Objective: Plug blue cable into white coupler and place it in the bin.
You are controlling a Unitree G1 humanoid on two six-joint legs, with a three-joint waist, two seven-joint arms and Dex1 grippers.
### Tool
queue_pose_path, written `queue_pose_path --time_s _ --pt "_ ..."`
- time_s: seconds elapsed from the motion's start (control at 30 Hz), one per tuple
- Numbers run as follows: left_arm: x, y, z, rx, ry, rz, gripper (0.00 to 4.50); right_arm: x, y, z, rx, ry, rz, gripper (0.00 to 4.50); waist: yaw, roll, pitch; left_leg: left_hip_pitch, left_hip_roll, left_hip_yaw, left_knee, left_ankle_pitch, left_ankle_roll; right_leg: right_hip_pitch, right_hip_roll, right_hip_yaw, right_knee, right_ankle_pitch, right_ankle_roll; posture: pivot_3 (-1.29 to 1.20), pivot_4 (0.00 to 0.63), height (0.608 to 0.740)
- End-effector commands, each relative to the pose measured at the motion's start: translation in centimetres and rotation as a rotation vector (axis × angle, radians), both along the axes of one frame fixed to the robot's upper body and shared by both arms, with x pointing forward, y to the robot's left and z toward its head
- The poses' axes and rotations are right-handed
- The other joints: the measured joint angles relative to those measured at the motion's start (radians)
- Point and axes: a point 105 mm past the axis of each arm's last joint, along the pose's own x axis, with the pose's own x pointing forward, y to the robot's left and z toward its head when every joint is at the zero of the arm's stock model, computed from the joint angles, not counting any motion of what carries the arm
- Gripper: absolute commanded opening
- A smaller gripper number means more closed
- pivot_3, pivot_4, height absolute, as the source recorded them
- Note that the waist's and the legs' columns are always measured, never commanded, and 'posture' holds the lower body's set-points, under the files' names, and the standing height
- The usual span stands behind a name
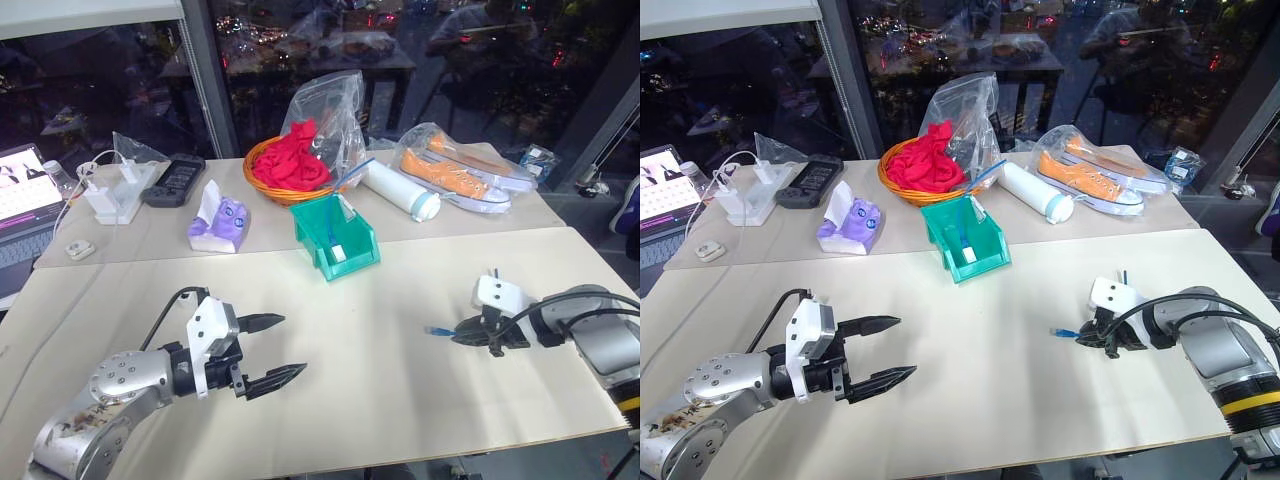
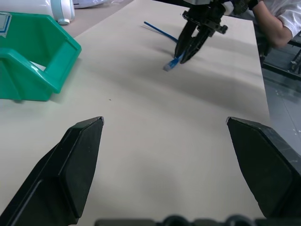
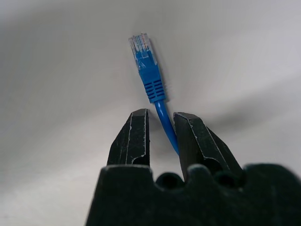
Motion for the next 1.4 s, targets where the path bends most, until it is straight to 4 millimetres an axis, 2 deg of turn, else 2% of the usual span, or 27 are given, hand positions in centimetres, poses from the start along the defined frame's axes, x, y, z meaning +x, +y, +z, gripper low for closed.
queue_pose_path --time_s 0.03,0.17,0.33,0.47,0.63,0.73,0.83,0.9,1.07,1.13,1.23,1.33,1.4 --pt "0.0 -0.2 1.0 -0.002 -0.051 -0.009 4.50 -0.8 1.7 -0.5 0.035 0.030 0.067 1.10 -0.002 0.000 0.000 0.000 0.000 0.000 0.000 0.000 0.000 0.000 0.000 0.000 0.000 0.000 0.000 0.00 0.150 0.732" --pt "0.2 -0.2 1.1 -0.003 -0.056 -0.004 4.50 -0.9 2.1 -0.8 0.037 0.043 0.072 1.10 -0.005 0.000 0.000 0.000 0.000 0.000 0.000 0.000 0.000 0.000 0.000 0.000 0.000 0.000 0.000 0.00 0.150 0.732" --pt "0.4 -0.2 1.2 -0.004 -0.060 0.002 4.50 -0.9 1.5 -1.8 0.003 0.073 0.040 1.10 -0.005 0.000 0.000 0.001 0.000 0.000 0.000 0.000 0.000 0.000 0.000 0.000 0.000 0.000 0.000 0.00 0.150 0.732" --pt "0.5 -0.2 1.2 -0.005 -0.063 0.005 4.50 -0.8 1.4 -2.1 -0.013 0.076 0.034 0.06 -0.003 -0.001 0.000 0.001 0.000 0.000 0.000 0.000 0.000 0.001 0.000 0.000 0.000 0.000 0.000 0.00 0.150 0.732" --pt "0.6 -0.3 1.3 -0.006 -0.067 0.006 4.50 -0.9 1.7 -1.9 -0.006 0.068 0.056 0.03 -0.003 -0.004 -0.001 0.001 0.000 0.000 0.000 0.000 0.000 0.002 0.000 0.000 0.000 0.000 0.000 0.00 0.150 0.732" --pt "0.6 -0.2 1.3 -0.008 -0.067 0.013 4.50 -0.8 2.6 -1.3 0.027 0.034 0.092 0.03 -0.005 -0.005 -0.001 0.002 0.000 0.000 0.000 0.000 0.000 0.001 0.000 0.000 0.000 0.000 0.000 0.00 0.150 0.732" --pt "0.7 0.0 1.5 -0.013 -0.067 0.031 4.50 -1.3 5.8 1.0 0.130 -0.006 0.199 0.03 -0.010 -0.005 -0.001 0.001 0.000 -0.001 0.000 0.000 0.000 0.001 0.000 0.000 0.000 0.000 0.000 0.00 0.150 0.732" --pt "0.7 0.1 1.6 -0.017 -0.067 0.037 4.50 -1.8 7.8 1.7 0.162 -0.010 0.263 0.03 -0.016 -0.004 0.000 0.001 0.000 -0.001 -0.001 0.000 0.000 -0.001 0.000 0.000 0.000 0.000 0.000 0.00 0.150 0.732" --pt "0.8 0.1 1.6 -0.019 -0.066 0.035 4.50 -2.5 14.2 0.5 0.165 -0.007 0.397 0.03 -0.015 -0.004 0.001 0.000 0.000 -0.002 -0.001 0.000 0.000 -0.001 0.000 0.000 0.000 0.000 0.000 0.00 0.150 0.732" --pt "0.8 0.0 1.7 -0.021 -0.066 0.033 4.50 -2.3 15.7 -0.2 0.148 0.000 0.404 0.03 -0.014 -0.004 0.001 -0.001 0.000 -0.002 -0.001 0.000 -0.001 -0.001 0.000 -0.001 0.000 0.000 0.000 0.00 0.150 0.732" --pt "0.7 -0.1 1.7 -0.022 -0.066 0.032 4.50 -1.8 17.2 -1.2 0.121 0.010 0.400 0.03 -0.005 -0.004 0.001 -0.002 0.000 -0.002 -0.001 0.001 -0.001 -0.003 0.000 -0.001 -0.001 0.000 0.000 0.00 0.150 0.732" --pt "0.6 -0.1 1.7 -0.022 -0.064 0.033 4.50 -1.0 16.8 -2.4 0.073 -0.006 0.373 0.03 -0.004 -0.004 0.001 -0.003 0.000 -0.003 -0.001 0.001 -0.002 -0.003 0.000 -0.002 -0.001 0.000 0.000 0.00 0.150 0.732" --pt "0.6 -0.1 1.6 -0.022 -0.062 0.035 4.50 -0.8 16.7 -2.7 0.073 -0.009 0.356 0.93 -0.004 -0.004 0.001 -0.002 0.000 -0.003 -0.001 0.001 -0.002 -0.002 0.000 -0.002 -0.001 0.000 0.000 0.00 0.150 0.732"
